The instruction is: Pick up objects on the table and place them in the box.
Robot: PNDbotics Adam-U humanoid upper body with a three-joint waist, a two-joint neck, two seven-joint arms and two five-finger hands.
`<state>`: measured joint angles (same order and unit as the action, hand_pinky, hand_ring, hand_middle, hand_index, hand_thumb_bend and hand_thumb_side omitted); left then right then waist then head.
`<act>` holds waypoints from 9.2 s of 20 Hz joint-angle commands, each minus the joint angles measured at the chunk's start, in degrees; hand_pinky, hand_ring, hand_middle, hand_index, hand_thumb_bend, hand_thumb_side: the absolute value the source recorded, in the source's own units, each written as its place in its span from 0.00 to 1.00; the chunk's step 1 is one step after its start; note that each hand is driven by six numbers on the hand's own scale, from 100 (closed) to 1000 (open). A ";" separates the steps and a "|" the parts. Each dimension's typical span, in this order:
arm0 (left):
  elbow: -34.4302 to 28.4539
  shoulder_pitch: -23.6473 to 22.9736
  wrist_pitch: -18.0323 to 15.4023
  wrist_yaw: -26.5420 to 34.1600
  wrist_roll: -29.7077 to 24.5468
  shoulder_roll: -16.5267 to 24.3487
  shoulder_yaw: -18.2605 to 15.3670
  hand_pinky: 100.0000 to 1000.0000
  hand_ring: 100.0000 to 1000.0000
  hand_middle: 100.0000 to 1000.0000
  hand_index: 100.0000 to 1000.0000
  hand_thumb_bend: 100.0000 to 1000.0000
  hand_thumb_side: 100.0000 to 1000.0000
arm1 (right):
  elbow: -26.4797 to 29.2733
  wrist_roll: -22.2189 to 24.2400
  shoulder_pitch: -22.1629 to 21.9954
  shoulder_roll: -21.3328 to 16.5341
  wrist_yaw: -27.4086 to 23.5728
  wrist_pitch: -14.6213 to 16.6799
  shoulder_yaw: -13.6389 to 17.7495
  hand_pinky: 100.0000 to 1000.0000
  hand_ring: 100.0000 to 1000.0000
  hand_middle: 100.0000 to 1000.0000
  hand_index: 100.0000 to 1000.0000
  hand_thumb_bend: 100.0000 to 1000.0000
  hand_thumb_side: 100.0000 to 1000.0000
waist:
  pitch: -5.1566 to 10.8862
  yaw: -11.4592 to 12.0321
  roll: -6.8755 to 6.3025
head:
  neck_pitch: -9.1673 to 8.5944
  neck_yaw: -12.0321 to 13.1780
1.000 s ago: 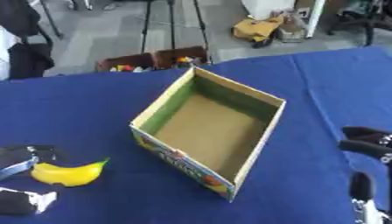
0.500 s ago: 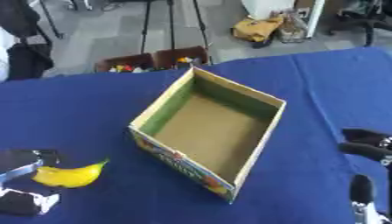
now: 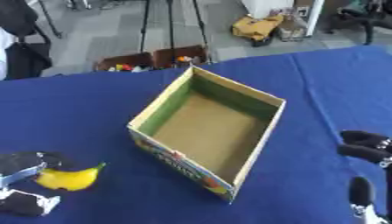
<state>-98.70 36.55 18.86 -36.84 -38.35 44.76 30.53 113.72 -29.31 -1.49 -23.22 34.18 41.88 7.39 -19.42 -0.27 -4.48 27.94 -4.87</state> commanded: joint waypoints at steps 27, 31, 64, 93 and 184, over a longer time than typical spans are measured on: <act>-2.21 1.81 -7.73 -11.13 -3.78 2.10 -0.84 0.78 0.86 0.86 0.88 0.05 0.38 | 0.87 -7.16 0.38 0.21 -0.07 7.66 -0.24 0.58 0.67 0.46 0.67 0.00 0.89 | 0.84 -0.13 -0.23 | -0.78 0.07; -3.78 2.03 -10.47 -14.46 -3.75 2.70 -1.12 0.80 0.88 0.89 0.90 0.19 0.43 | 0.87 -6.86 0.40 0.26 -0.19 7.62 -0.29 0.57 0.66 0.46 0.66 0.00 0.89 | 0.84 -0.11 -0.24 | -0.76 -0.01; -0.44 2.68 -22.05 -23.07 1.00 1.00 0.07 0.74 0.84 0.80 0.86 0.18 0.37 | 0.87 -6.25 0.62 0.89 -0.71 7.93 -0.42 0.57 0.64 0.44 0.66 0.00 0.90 | 0.40 -0.73 -0.07 | -1.49 -0.07; 5.91 2.78 -22.94 -23.87 9.09 -0.99 0.51 0.63 0.73 0.68 0.77 0.07 0.36 | 0.87 -5.72 0.94 1.75 -0.20 7.81 -0.84 0.57 0.63 0.43 0.65 0.00 0.91 | -0.43 -1.06 0.10 | -1.64 -0.06; -12.92 21.48 -15.97 -17.43 -1.42 -3.79 -7.69 0.58 0.64 0.57 0.65 0.00 0.34 | 0.87 -4.69 0.04 -1.64 -5.61 7.22 -0.52 0.58 0.64 0.44 0.66 0.00 0.93 | 3.48 -3.33 -2.83 | -1.65 0.35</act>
<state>-111.89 56.83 3.12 -53.88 -39.66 40.67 23.24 113.72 -28.20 -1.87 -23.33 29.07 42.98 6.71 -16.89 -3.64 -7.66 26.71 -4.71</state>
